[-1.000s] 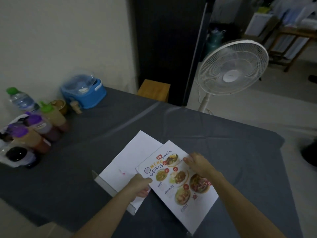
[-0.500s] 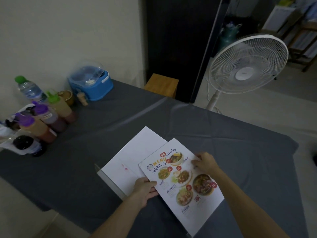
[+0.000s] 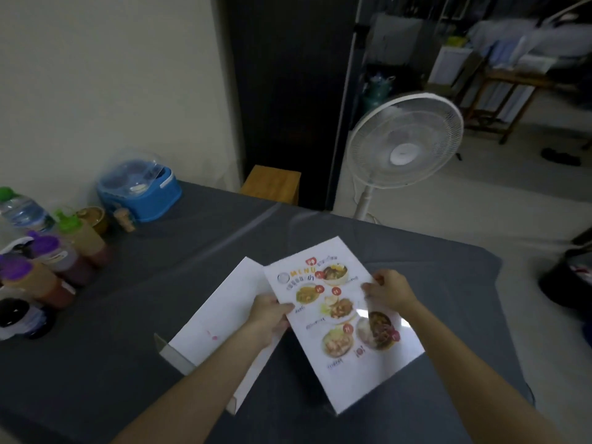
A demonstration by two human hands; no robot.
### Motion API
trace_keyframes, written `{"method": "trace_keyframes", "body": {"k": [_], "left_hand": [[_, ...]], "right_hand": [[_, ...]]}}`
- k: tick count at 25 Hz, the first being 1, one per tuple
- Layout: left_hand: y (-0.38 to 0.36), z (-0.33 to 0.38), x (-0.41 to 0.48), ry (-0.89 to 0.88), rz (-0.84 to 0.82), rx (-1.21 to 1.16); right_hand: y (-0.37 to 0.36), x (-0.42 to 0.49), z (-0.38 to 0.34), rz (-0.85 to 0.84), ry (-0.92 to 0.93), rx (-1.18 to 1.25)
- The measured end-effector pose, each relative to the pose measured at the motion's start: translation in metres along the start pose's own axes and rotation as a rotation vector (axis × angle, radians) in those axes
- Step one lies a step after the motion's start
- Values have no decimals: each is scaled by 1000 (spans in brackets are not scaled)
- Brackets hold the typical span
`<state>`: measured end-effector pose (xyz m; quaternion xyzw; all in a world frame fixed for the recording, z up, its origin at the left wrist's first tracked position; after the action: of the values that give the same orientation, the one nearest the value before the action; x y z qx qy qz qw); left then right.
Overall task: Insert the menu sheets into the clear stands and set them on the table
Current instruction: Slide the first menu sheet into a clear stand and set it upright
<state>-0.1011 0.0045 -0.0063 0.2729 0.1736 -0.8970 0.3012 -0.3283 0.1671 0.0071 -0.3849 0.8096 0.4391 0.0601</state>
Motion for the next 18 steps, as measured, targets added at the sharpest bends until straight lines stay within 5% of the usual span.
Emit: {"method": "trace_keyframes", "body": {"k": [8,18], "left_hand": [[-86,154,29,-511,-111,636],[-109,133,59,-624,-160,673]], "right_hand": [[105,-54,34,421,67,376],[79,-46,65,475,60,626]]}}
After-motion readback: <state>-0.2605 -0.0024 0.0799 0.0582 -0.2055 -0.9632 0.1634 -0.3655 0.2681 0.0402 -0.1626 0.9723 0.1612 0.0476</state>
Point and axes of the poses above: each hand's wrist, its own x-axis towards the middle knuckle, its own y-axis out of the back of the hand, z = x × y, the point moved 7 cm from there along x, towards the middle knuckle, and after that the axes turned 10 degrees about -z, right-handed, at the moved point
